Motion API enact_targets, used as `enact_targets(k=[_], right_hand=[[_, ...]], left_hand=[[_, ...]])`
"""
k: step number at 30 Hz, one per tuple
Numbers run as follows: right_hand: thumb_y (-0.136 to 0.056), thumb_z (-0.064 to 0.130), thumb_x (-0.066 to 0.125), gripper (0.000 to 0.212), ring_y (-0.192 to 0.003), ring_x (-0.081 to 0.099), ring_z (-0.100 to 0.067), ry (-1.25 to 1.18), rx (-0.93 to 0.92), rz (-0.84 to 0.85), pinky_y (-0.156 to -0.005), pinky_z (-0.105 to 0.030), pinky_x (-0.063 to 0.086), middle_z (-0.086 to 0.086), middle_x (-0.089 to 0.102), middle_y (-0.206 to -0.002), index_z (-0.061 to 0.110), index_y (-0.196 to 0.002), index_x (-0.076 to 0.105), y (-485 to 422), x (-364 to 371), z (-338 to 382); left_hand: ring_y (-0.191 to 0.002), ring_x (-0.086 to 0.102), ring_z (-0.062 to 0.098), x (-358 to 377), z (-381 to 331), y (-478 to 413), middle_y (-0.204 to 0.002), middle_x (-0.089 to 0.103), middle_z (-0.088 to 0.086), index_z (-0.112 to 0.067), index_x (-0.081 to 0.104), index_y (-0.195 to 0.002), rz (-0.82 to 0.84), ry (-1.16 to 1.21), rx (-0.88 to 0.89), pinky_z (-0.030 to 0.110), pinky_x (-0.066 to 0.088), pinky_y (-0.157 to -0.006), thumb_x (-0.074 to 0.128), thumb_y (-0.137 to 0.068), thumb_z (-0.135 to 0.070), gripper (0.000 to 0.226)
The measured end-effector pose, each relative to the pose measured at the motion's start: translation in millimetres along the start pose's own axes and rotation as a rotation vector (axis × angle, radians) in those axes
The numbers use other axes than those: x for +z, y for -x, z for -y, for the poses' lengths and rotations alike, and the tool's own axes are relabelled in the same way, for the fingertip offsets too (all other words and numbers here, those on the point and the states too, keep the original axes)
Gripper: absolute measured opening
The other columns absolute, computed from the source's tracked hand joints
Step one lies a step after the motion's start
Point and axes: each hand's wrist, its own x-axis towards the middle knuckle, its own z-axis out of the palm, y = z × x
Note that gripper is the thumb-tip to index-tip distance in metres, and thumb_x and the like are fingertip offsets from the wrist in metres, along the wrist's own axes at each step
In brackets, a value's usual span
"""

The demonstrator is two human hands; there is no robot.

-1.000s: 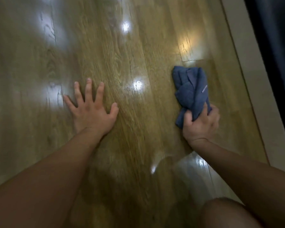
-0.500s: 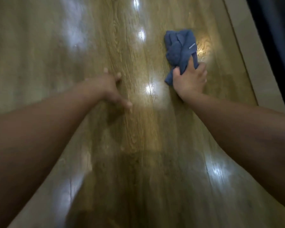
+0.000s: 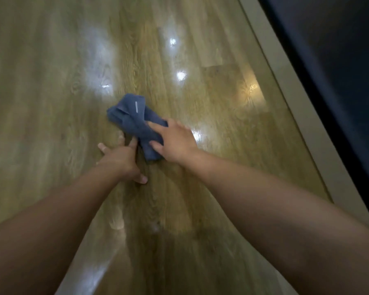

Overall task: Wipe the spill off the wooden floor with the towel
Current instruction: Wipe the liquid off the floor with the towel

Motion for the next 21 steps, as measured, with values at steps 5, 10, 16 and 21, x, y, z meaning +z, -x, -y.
enact_targets(k=[5, 10, 16, 21], right_hand=[[-0.091, 0.049, 0.059, 0.056, -0.129, 0.045, -0.029, -0.052, 0.137, -0.036, -0.106, -0.041, 0.038, -0.001, 0.046, -0.144, 0.044, -0.144, 0.042, -20.6, -34.1, -60.5], [-0.089, 0.046, 0.062, 0.055, -0.127, 0.048, -0.034, -0.158, 0.411, -0.157, -0.107, -0.045, 0.041, -0.008, 0.048, -0.142, 0.037, -0.141, 0.048, -28.2, -59.1, -142.5], [-0.086, 0.046, 0.061, 0.057, -0.124, 0.050, -0.040, -0.265, 0.702, -0.299, -0.105, -0.048, 0.044, -0.016, 0.051, -0.135, 0.029, -0.139, 0.049, -38.1, -79.4, -204.3], [-0.091, 0.043, 0.053, 0.058, -0.136, 0.033, -0.035, -0.281, 0.853, -0.342, -0.114, -0.050, 0.028, -0.008, 0.032, -0.149, 0.040, -0.146, 0.037, -52.7, -74.2, -190.0]], left_hand=[[-0.140, -0.014, 0.059, -6.7, -1.8, 1.9, -0.159, -0.032, 0.006, -0.038, -0.022, -0.151, 0.052, 0.098, -0.044, 0.067, 0.013, -0.115, 0.091, -0.056, -0.052, 0.149], [-0.141, -0.017, 0.057, -7.4, 1.5, 4.2, -0.160, -0.030, -0.002, -0.042, -0.017, -0.152, 0.055, 0.156, -0.049, 0.068, 0.018, -0.114, 0.092, -0.058, -0.044, 0.144], [-0.141, -0.015, 0.057, -9.7, 2.2, 4.6, -0.161, -0.028, -0.001, -0.043, -0.017, -0.152, 0.055, 0.143, -0.037, 0.068, 0.020, -0.113, 0.092, -0.057, -0.044, 0.145], [-0.141, -0.013, 0.058, -9.6, 2.7, 4.1, -0.161, -0.028, 0.001, -0.042, -0.017, -0.152, 0.043, 0.124, -0.027, 0.068, 0.022, -0.112, 0.092, -0.056, -0.046, 0.146]])
